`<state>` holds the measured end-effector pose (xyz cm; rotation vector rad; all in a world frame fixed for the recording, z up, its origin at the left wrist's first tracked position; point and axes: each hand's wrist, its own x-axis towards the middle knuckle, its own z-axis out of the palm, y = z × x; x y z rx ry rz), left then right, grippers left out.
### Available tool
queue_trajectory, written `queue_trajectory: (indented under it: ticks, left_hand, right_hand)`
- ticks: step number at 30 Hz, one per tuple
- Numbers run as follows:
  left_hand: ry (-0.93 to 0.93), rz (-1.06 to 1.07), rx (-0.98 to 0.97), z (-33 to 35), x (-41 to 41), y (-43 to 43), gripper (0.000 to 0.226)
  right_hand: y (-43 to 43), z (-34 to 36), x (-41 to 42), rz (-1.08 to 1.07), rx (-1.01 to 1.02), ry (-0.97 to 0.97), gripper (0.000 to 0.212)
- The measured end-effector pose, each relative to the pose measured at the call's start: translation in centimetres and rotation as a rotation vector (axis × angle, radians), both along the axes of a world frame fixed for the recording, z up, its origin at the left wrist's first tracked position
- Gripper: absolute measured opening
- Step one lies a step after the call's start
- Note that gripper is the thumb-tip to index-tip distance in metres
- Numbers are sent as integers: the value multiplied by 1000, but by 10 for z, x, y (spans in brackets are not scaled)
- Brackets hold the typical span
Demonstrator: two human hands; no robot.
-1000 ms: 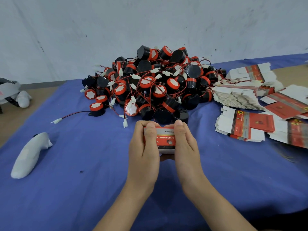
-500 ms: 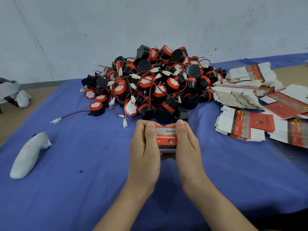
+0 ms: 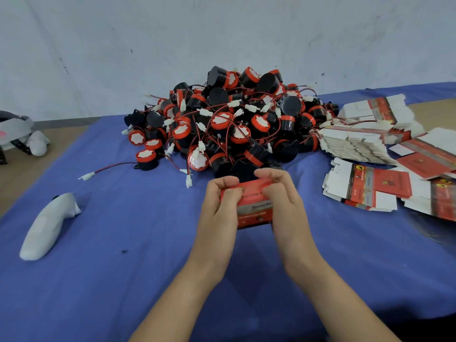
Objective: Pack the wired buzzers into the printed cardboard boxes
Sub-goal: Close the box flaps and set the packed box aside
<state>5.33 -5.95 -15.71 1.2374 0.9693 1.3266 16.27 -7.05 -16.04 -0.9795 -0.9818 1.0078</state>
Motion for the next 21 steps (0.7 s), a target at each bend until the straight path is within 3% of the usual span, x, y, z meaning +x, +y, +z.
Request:
queue_trajectory:
  ticks: [4, 7, 11, 21]
  left_hand:
    - [-11, 92, 53, 0, -4, 1, 23]
    - [3, 124, 107, -2, -3, 0, 22]
    - [-10, 106, 31, -6, -1, 3, 12]
    - [59, 67, 110, -7, 4, 4, 14]
  right_hand:
    - [2, -7, -5, 118, -26, -14, 33]
    - [6, -10, -9, 149, -71, 12, 22]
    - [9, -8, -8, 109, -55, 35, 11]
    - [6, -13, -6, -9, 1, 25, 18]
